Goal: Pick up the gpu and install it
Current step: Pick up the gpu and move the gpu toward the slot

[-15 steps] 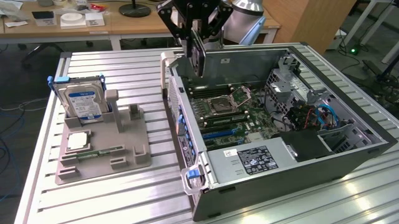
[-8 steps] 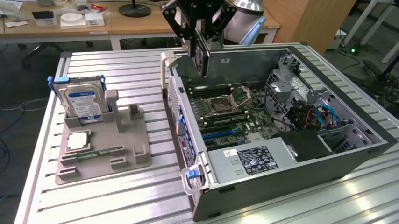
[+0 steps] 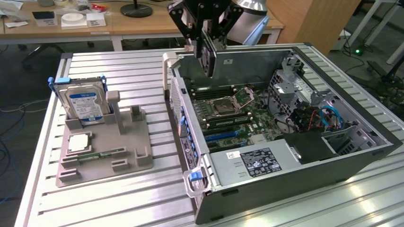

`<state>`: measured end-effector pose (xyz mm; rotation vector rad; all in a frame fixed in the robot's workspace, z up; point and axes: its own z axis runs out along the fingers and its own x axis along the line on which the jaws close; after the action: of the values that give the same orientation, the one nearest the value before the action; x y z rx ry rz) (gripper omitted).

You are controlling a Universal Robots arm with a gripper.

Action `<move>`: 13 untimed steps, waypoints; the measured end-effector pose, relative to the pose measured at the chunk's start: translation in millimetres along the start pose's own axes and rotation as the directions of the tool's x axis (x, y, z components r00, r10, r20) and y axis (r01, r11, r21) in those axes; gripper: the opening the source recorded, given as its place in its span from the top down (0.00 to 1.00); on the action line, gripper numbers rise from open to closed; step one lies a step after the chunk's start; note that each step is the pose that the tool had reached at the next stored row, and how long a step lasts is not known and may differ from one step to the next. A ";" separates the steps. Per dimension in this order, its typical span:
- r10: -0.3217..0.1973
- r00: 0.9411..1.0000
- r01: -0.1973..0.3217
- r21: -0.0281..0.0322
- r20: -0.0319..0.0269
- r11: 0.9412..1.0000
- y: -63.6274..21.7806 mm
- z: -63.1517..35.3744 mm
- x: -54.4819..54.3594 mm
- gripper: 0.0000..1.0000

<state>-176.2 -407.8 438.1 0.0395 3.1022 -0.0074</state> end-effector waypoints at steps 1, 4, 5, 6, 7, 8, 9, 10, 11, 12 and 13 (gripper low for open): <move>0.000 1.000 0.000 0.000 0.000 1.000 0.0 0.1 -1.1 0.72; 0.000 1.000 0.000 0.000 0.000 1.000 0.1 0.3 -4.5 0.72; 0.000 1.000 0.000 0.000 0.000 1.000 0.1 0.3 -5.7 0.72; 0.000 1.000 0.000 0.000 0.000 1.000 0.2 0.4 -6.9 0.72; 0.000 1.000 0.000 0.000 0.000 1.000 0.2 0.5 -8.0 0.72; 0.000 1.000 0.000 0.000 0.000 1.000 0.2 0.5 -9.1 0.72; 0.000 1.000 0.000 0.000 0.000 1.000 0.3 0.6 -10.3 0.72; 0.000 1.000 0.000 0.000 0.000 1.000 0.3 0.6 -11.5 0.72; 0.000 1.000 0.000 0.000 0.000 1.000 0.3 0.7 -12.7 0.72; 0.000 1.000 0.000 0.000 0.000 1.000 0.4 0.8 -13.9 0.72; 0.000 1.000 0.000 0.000 0.000 1.000 0.4 0.9 -15.2 0.72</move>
<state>-161.0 -407.8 437.9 0.0395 3.1022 -0.0074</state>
